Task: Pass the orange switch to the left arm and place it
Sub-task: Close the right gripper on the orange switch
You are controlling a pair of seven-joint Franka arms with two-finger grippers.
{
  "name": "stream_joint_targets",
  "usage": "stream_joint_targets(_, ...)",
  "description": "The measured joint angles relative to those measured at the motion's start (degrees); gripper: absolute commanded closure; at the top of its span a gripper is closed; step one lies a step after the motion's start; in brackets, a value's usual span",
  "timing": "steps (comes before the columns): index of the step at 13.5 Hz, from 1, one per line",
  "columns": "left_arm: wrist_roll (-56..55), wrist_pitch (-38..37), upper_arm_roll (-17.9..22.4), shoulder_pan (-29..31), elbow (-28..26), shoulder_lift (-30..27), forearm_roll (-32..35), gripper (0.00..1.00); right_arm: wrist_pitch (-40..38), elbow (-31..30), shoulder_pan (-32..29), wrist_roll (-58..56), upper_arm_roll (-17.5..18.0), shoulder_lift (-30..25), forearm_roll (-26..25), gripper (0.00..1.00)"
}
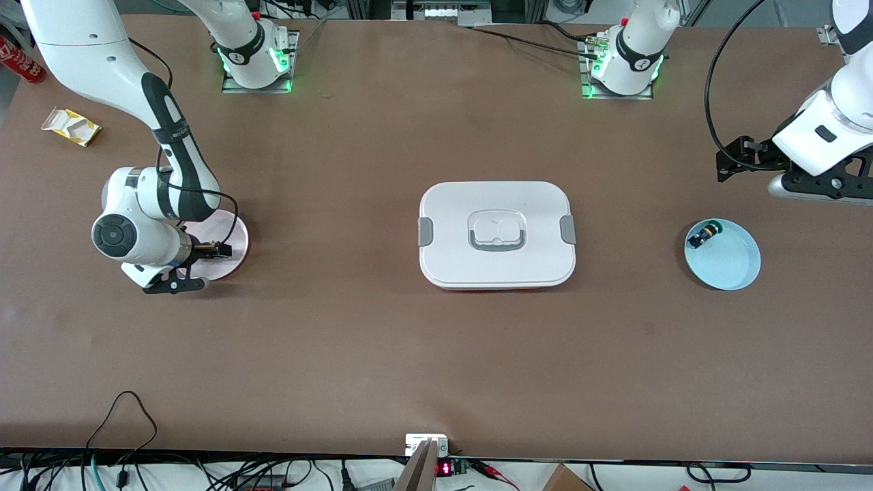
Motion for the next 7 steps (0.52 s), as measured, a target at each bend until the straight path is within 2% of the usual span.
stream_joint_targets(7, 0.0, 0.0, 0.0, 0.0, 0.0, 0.0, 0.0, 0.0, -0.01, -1.68, -0.2, -0.02, -0.01, 0.0, 0.0, 0.0)
